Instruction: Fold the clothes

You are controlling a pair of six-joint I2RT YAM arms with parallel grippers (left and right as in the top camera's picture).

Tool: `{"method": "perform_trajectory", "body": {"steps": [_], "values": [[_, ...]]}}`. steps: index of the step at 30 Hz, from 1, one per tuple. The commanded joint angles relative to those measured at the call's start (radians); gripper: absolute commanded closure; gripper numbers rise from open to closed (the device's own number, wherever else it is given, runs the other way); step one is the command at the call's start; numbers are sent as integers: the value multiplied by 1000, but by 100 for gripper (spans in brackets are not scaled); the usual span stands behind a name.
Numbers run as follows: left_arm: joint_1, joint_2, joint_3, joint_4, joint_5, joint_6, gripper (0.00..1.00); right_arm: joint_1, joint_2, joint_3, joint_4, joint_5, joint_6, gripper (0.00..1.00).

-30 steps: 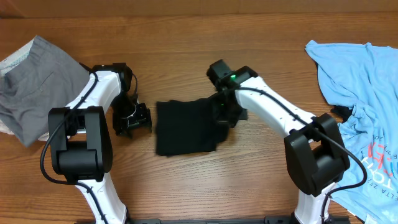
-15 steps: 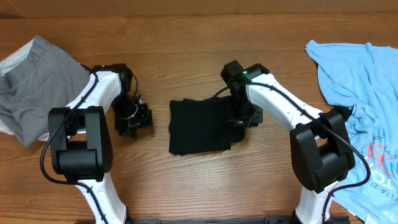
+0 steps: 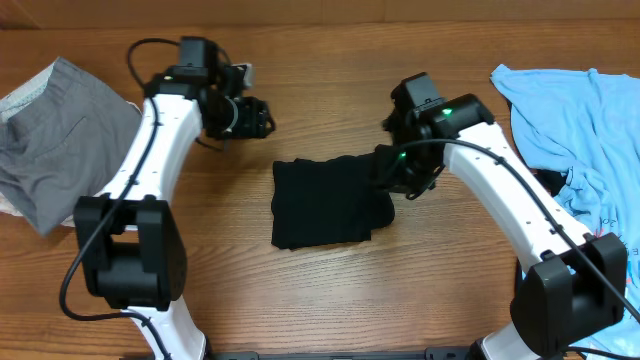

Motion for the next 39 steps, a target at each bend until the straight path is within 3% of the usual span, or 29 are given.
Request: {"method": "perform_trajectory", "body": {"steps": [1,10,13,22,24,28,33,38,39], "values": [[-58,57,4,-2,-5,43,35,33,20,-39,39,-153,-48,62],[-132,207,4,-132,-259,63,35,48,28,-256,195,-290,-48,63],[-124,246,4,-203,-267,59,34,48,29,-321,253,-285,-85,62],[-117,274,0,-517,-266,-6,37,34,46,-421,387,101,-101,54],[-117,274,-3,-596,-267,-10,36,12,46,-421,486,202,-89,54],[-117,274,-3,-630,-267,-21,36,-19,45,-408,605,220,-93,54],[-116,217,-3,-584,-243,-31,19,-32,45,-387,582,221,-93,45],[-101,71,-3,-463,-161,-31,11,-32,45,-388,519,224,-93,38],[-99,50,-3,-438,-144,-31,5,-32,45,-388,513,224,-93,35]]}}
